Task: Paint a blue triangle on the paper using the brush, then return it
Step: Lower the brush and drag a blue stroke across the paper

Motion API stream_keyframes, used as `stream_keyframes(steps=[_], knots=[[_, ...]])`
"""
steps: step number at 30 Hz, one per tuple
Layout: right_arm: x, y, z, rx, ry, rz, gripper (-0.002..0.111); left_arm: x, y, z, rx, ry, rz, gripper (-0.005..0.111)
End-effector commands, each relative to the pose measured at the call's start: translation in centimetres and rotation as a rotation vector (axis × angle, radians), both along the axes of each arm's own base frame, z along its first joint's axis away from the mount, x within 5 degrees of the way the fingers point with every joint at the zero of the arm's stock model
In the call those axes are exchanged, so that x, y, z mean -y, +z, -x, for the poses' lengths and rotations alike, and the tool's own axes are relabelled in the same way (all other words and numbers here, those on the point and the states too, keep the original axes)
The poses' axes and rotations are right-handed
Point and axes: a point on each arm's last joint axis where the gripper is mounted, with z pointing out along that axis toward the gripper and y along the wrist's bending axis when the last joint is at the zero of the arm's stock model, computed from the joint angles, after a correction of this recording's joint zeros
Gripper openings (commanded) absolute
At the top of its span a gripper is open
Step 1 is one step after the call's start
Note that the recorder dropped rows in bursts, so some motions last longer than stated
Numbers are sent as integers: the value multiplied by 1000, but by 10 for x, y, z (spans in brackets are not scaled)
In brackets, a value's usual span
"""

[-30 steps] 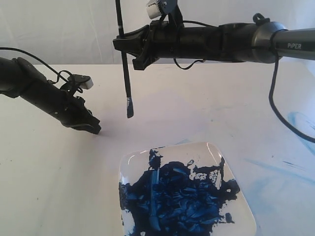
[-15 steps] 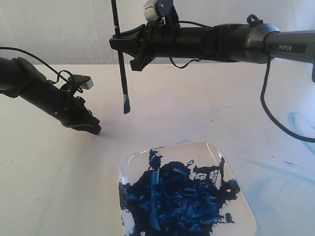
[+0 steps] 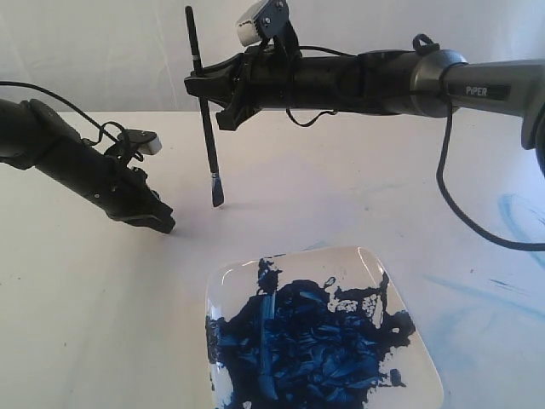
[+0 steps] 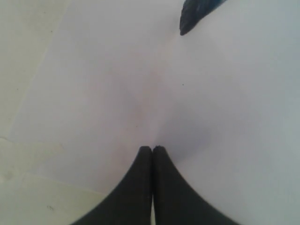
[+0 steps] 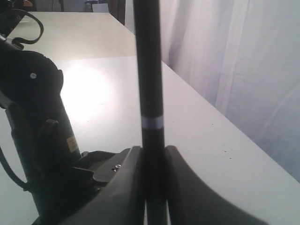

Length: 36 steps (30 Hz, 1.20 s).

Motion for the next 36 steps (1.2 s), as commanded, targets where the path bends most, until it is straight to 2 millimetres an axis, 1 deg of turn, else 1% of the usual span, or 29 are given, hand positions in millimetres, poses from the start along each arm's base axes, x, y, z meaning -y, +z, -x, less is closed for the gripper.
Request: stream_keyframes(steps=[1,11,17,24,31,36], knots=[[1,1,-3,-1,-29,7,0,2,1,1,-17,-5,15,0],[3,-2,-9,2,-104,41,0,2,1,1,-17,-5,15,0],[9,-4,-17,10,-161,63,0,2,1,1,-17,-5,15,0],[23,-4,-26,9,-200,67,0,2,1,1,-17,-5,15,0],[43,-4,-39,8,-252,70,0,2,1,1,-17,-5,15,0],[52,-4,-44,9,-259,63,0,2,1,1,-16,-4,14,0]])
